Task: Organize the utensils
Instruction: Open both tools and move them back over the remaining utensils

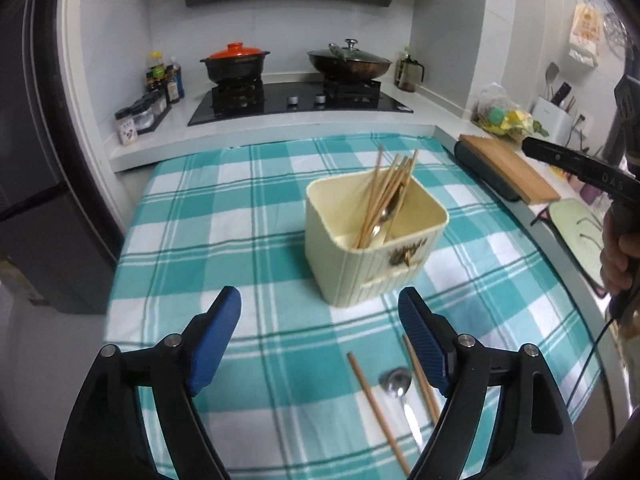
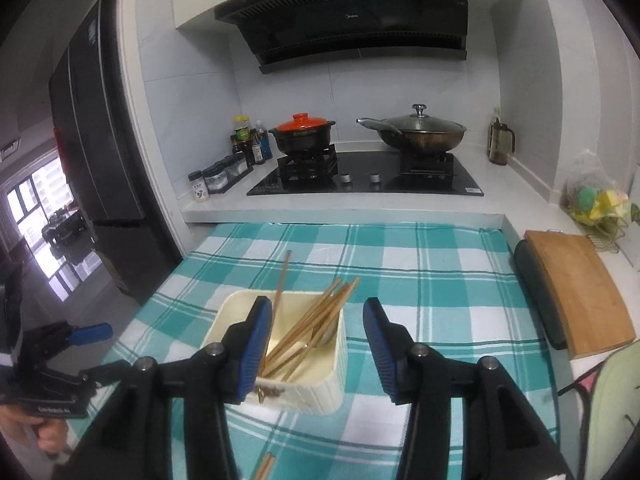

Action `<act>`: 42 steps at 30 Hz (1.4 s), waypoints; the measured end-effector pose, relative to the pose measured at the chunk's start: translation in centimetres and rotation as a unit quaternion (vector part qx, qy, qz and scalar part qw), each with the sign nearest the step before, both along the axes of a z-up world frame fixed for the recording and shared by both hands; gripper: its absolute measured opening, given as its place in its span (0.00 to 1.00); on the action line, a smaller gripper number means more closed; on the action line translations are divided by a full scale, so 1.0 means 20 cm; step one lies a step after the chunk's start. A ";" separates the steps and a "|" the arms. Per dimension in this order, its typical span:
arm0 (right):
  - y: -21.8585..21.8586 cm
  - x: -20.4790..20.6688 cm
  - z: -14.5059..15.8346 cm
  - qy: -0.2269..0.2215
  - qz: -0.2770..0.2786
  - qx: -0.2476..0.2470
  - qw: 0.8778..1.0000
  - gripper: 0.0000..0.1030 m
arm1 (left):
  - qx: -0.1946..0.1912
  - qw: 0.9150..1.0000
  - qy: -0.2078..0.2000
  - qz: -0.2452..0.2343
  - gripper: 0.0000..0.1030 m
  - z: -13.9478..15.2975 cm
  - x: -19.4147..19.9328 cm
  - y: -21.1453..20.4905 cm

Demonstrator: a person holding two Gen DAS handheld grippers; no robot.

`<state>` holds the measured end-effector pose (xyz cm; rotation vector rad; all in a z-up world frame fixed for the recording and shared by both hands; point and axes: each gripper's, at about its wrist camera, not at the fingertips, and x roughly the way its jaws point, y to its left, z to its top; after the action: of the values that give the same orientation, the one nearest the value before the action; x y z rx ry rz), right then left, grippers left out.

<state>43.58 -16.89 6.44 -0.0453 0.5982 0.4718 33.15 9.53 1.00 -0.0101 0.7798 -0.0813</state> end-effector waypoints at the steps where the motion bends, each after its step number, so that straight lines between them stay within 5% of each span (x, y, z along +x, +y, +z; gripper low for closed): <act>1: -0.02 -0.07 0.00 -0.005 0.005 -0.011 1.000 0.47 | 0.005 1.000 0.003 0.001 0.84 -0.01 -0.07 0.01; 7: -0.21 -0.50 -0.16 -0.008 0.008 -0.055 0.998 0.49 | -0.003 1.000 0.011 0.021 0.92 -0.19 -0.48 0.05; 13: -0.30 -0.90 -0.61 0.027 -0.032 -0.062 0.997 0.49 | -0.060 0.996 0.036 0.050 0.92 -0.53 -0.65 -0.06; 18: -0.26 -1.06 -0.93 0.102 -0.038 -0.032 0.994 0.47 | -0.075 0.994 0.057 0.063 0.92 -0.68 -0.67 -0.15; 26: -0.10 -1.03 -1.02 0.165 -0.011 -0.009 0.986 0.25 | -0.081 0.992 0.046 0.085 0.92 -0.70 -0.72 -0.14; 33: 0.14 -0.89 -1.05 0.195 0.005 -0.021 0.980 0.18 | -0.054 0.993 0.038 0.102 0.92 -0.71 -0.78 -0.11; 42: 0.25 -0.82 -1.11 0.220 -0.007 -0.051 0.974 0.14 | -0.067 0.990 0.044 0.116 0.92 -0.75 -0.78 -0.04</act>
<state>27.20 -11.93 -15.86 -0.0336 1.0581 0.4395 17.60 8.69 -14.03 -0.2321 0.8552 0.0880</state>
